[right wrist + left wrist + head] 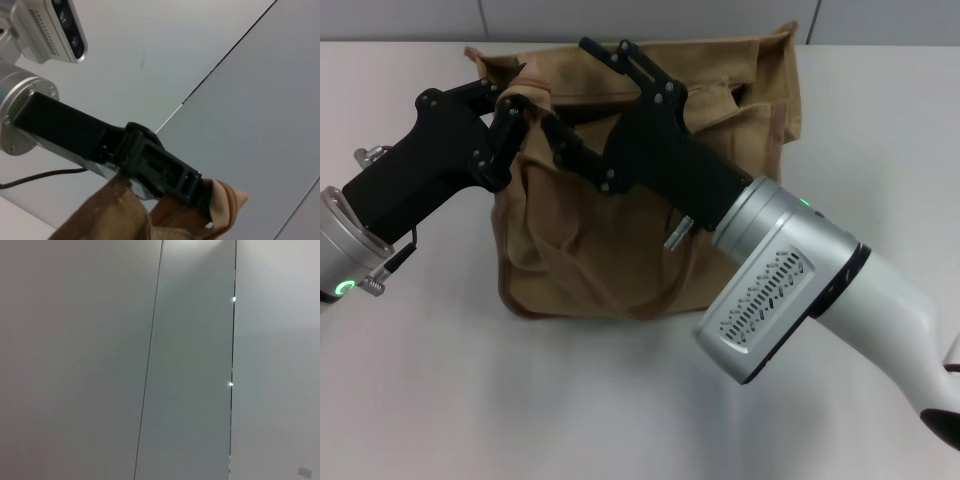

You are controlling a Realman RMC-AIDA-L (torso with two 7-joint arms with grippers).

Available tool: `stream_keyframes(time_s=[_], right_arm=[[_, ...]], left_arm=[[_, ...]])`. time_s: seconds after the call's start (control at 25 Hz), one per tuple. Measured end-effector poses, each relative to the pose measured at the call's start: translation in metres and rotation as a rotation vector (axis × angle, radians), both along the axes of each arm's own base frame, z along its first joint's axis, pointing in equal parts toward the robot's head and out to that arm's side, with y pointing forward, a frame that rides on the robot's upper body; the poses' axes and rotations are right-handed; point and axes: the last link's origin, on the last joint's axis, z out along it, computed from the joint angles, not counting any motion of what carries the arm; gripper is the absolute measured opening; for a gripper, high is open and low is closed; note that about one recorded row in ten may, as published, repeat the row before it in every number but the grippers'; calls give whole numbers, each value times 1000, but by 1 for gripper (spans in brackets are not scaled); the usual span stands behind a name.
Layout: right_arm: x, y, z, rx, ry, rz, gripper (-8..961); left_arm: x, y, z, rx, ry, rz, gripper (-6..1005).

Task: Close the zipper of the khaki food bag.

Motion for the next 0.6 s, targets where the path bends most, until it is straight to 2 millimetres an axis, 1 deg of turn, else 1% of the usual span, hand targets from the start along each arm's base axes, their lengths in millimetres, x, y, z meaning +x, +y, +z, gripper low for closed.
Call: stream_keyframes(time_s=[0.28,0.6], right_arm=[[5,-3,-2,-5,-18,2,741],[6,-5,-3,-13,-25,6,391]], left_arm=[[1,1,0,1,0,-2,22],[-1,-1,0,1,-8,8,22]])
